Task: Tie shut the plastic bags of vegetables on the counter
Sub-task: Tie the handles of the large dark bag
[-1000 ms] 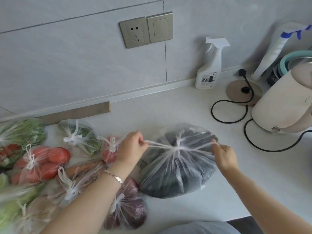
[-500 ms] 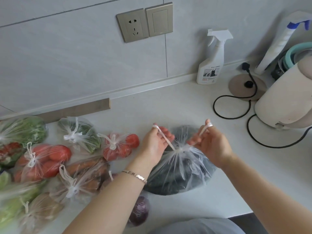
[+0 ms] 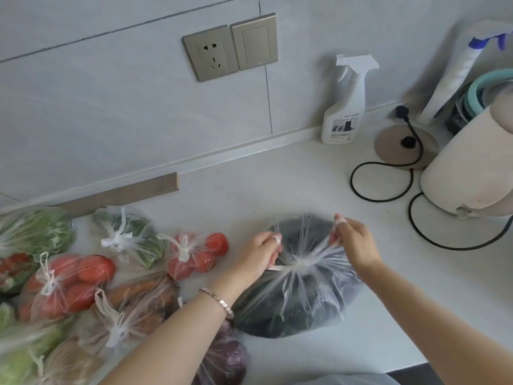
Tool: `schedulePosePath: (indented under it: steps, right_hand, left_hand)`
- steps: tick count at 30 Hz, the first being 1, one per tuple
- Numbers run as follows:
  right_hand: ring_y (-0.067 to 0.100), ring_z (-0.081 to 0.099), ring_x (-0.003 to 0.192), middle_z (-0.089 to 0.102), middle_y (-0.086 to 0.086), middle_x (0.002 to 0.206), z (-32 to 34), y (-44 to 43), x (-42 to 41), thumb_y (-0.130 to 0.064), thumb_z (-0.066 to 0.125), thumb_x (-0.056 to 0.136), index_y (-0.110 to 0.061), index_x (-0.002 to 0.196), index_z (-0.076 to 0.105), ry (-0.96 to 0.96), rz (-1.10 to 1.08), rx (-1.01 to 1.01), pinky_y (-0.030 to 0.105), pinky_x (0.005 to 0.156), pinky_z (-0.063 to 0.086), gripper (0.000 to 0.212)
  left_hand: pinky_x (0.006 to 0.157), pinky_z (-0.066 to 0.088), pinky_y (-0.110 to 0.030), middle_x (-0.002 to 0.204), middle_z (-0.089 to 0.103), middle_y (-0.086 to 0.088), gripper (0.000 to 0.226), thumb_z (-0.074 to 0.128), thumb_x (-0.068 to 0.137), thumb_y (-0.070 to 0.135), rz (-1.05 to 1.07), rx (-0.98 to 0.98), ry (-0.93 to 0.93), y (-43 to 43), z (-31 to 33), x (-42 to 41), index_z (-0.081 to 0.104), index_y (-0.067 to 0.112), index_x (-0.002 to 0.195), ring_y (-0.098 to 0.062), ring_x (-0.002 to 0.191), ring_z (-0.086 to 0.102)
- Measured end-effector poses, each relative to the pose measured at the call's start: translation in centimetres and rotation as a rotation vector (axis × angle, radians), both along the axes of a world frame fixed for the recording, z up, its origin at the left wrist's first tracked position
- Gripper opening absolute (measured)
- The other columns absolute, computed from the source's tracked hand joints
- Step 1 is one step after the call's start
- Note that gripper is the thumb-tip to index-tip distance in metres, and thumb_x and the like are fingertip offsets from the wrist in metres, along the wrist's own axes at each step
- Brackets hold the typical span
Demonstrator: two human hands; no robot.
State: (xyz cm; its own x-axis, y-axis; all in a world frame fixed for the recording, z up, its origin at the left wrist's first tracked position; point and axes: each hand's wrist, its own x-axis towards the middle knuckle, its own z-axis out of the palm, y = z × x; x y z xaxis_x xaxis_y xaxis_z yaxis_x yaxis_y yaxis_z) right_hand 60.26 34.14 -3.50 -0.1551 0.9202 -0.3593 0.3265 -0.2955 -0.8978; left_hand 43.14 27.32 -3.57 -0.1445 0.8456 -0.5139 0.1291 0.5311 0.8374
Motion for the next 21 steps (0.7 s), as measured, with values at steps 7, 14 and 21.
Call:
schedulePosePath:
  steps: [7,14,21]
  right_hand:
    - [0.016,0.034,0.046,0.040,0.003,0.052,3.6,2.5,-3.0,-0.006,0.043,0.089,-0.011,0.053,0.043,0.220,0.064,-0.213,0.018,0.039,0.031,0.037]
    - [0.014,0.050,0.063,0.056,0.004,0.069,0.7,-0.1,-1.0,-0.009,0.051,0.090,-0.016,0.068,0.062,0.095,0.306,-0.133,0.024,0.062,0.047,0.025]
    - [0.000,0.040,0.048,0.051,-0.001,0.063,-1.5,-3.0,-2.1,-0.020,0.051,0.092,-0.010,0.084,0.067,-0.049,0.440,0.162,0.009,0.049,0.033,0.021]
  left_hand:
    - [0.050,0.027,-0.021,0.104,0.066,-0.015,0.055,0.013,0.100,0.027,-0.178,-0.112,-0.318,1.2,2.0,1.2,0.056,-0.008,0.102,-0.002,0.042,0.047]
    - [0.056,0.028,-0.020,0.053,0.056,0.004,0.066,0.009,0.100,0.037,0.035,-0.018,-0.333,1.1,2.2,1.4,0.059,-0.002,0.115,-0.002,0.043,0.041]
    - [0.065,0.033,-0.021,0.055,0.055,0.005,0.057,0.012,0.101,0.034,0.119,-0.001,-0.351,0.8,3.7,2.3,0.063,0.010,0.107,-0.006,0.051,0.038]
